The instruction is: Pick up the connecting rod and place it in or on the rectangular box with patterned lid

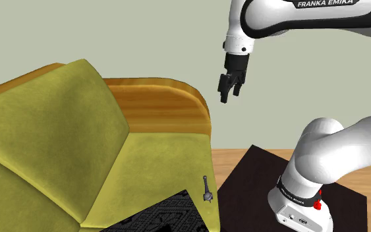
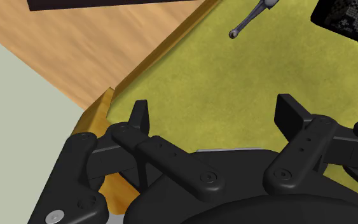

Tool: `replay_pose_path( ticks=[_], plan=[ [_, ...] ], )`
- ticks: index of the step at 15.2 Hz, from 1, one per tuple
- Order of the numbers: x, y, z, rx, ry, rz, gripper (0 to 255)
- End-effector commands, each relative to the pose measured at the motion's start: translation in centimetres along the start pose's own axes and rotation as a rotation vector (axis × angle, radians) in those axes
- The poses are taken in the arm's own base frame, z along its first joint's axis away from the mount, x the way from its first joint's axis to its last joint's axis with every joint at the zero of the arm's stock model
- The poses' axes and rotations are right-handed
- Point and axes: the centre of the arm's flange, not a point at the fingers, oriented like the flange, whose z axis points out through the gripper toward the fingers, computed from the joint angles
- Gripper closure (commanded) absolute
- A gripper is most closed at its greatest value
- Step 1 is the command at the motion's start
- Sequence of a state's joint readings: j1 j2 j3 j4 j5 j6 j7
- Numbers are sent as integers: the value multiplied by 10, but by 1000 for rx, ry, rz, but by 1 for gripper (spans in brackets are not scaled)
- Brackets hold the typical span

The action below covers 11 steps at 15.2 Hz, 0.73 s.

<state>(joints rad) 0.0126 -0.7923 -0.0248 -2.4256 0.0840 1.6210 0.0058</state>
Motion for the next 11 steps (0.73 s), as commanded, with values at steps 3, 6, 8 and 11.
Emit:
replay_pose_path(
  ticks=[3,6,8,11],
  plan=[
    [-3,-12,23,-2,-1,-14,0],
    [-8,-30,58,-5,-3,-34,0],
    [-11,-43,82,-6,-5,-47,0],
    [-17,-60,117,-9,-7,-68,0]
  ],
)
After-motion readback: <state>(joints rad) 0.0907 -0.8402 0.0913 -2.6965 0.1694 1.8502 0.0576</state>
